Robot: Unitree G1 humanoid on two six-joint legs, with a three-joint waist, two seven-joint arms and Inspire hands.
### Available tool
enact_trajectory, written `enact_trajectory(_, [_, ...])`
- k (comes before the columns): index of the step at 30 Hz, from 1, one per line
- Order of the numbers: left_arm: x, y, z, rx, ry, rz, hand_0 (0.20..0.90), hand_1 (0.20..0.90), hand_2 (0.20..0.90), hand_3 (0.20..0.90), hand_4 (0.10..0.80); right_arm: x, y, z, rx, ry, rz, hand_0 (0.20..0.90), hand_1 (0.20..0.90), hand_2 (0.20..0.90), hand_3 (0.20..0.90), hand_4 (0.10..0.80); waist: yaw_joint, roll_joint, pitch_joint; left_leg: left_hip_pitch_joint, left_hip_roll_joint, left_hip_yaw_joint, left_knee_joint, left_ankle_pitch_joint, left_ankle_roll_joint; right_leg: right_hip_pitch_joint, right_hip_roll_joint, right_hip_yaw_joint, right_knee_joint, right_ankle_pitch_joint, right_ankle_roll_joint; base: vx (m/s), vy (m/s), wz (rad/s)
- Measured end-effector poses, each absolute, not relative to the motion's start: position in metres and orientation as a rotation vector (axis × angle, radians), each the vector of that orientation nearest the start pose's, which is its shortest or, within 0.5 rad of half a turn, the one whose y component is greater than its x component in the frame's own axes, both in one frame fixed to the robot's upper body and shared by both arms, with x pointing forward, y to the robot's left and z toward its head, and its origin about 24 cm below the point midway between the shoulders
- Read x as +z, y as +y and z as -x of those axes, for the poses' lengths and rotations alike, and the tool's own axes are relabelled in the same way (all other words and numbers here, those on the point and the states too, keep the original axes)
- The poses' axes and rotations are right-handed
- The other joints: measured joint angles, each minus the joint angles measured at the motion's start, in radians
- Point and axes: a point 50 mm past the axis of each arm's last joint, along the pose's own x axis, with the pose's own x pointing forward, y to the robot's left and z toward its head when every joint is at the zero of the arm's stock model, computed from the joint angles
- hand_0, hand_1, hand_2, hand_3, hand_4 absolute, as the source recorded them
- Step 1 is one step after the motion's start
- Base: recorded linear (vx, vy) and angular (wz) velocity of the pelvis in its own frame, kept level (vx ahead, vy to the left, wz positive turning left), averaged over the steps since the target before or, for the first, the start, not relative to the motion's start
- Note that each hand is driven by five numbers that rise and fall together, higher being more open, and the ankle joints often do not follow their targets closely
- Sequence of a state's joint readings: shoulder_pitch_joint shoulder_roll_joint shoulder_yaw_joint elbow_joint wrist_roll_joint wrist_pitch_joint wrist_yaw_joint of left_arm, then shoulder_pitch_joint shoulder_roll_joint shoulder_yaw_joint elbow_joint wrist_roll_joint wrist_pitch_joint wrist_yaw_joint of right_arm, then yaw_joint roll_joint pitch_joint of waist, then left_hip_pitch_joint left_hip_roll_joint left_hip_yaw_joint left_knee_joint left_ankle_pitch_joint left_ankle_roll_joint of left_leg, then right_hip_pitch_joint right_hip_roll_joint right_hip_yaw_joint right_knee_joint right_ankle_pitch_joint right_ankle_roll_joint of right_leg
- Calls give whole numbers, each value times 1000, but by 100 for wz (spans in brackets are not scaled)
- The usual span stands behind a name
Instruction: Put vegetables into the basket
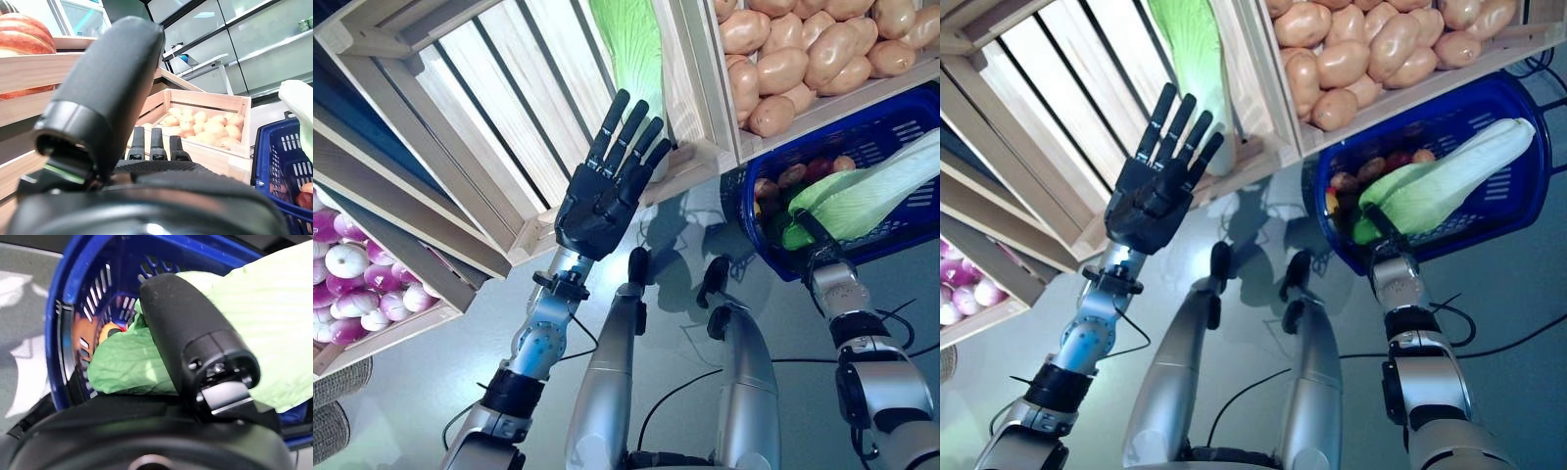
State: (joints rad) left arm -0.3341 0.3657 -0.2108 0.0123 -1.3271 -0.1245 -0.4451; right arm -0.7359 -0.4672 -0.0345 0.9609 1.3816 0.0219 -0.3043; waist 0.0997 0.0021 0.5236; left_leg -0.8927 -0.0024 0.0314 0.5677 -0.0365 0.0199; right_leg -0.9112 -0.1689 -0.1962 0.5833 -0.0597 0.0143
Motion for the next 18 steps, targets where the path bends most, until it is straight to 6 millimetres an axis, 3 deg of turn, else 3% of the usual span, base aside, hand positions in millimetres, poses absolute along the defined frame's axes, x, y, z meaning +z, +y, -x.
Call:
enact_trajectory(10, [151, 141, -296, -733, -400, 873, 900, 900, 900, 900, 800, 83, -282, -364, -612, 209, -977, 900, 900, 900, 900, 800, 1, 0, 0, 0, 0, 3, -1, -1, -1, -3, 9, 16, -2, 3, 5, 7, -9, -1])
enact_trajectory(15, [152, 148, -297, -702, -378, 645, 900, 900, 900, 900, 800, 90, -293, -361, -669, 204, -879, 900, 900, 900, 900, 800, -1, 0, 0, -4, 1, 5, 2, -3, 0, -6, 16, 22, -6, 4, 7, -3, 6, 0])
enact_trajectory(18, [159, 164, -298, -631, -400, 484, 900, 900, 900, 900, 800, 91, -297, -360, -674, 208, -834, 900, 900, 900, 900, 800, 0, 0, 0, -5, 2, 6, 5, -5, -2, -7, 19, 23, -4, 7, 2, -2, 38, -2])
